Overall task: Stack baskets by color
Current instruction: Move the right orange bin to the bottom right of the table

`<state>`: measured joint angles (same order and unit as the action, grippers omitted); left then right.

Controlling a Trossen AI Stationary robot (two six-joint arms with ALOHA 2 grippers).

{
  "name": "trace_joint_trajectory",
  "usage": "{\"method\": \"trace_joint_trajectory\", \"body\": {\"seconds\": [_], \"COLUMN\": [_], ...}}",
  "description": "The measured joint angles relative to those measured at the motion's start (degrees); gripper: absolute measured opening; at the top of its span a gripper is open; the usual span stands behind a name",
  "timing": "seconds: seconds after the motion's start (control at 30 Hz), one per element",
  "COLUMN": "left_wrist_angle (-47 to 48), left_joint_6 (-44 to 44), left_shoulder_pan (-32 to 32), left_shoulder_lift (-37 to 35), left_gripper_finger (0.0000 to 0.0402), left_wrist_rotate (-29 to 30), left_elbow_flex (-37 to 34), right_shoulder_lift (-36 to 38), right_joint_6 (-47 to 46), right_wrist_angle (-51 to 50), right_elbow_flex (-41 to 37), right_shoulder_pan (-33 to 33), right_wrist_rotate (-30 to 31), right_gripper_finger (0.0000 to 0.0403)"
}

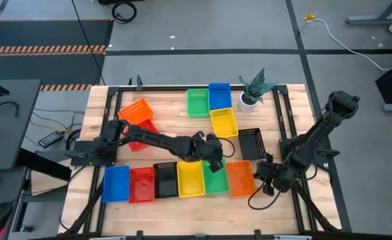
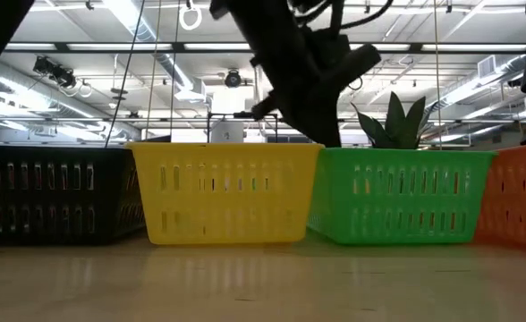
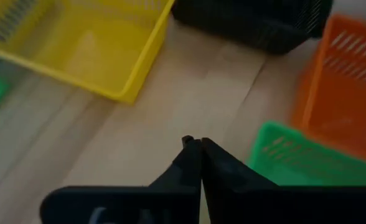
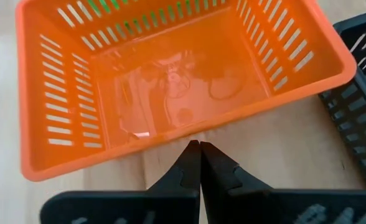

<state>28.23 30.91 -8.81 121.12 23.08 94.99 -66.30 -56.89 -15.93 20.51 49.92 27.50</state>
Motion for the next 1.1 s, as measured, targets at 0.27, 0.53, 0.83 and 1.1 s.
{"method": "trace_joint_trajectory", "body": {"seconds": [0.27, 0.53, 0.83, 1.1], "left_wrist_angle": [-2.43, -1.66, -1.78, -2.03], "left_joint_6": [-0.12, -0.54, -0.71, -1.88], "left_shoulder_pan": [-0.43, -2.39, -2.98, -3.99], "left_shoulder_lift": [0.39, 1.33, 1.33, 1.26], "left_gripper_finger": [0.0011, 0.0013, 0.0005, 0.0014], "left_wrist_rotate": [-7.42, -7.56, -7.31, -6.9], "left_elbow_flex": [-1.63, -1.73, -1.73, 0.94], "right_shoulder_lift": [-2.15, -2.17, -2.17, -0.69], "right_joint_6": [0.1, -0.34, 0.16, 0.45], "right_wrist_angle": [1.19, 2.08, 2.06, 1.75], "right_elbow_flex": [0.0, 0.0, 0.0, 0.0], "right_shoulder_pan": [-0.08, -1.31, -3.53, -2.79], "right_wrist_rotate": [1.87, 4.38, 4.42, 1.17], "right_gripper_finger": [0.0004, 0.0004, 0.0004, 0.0004]}}
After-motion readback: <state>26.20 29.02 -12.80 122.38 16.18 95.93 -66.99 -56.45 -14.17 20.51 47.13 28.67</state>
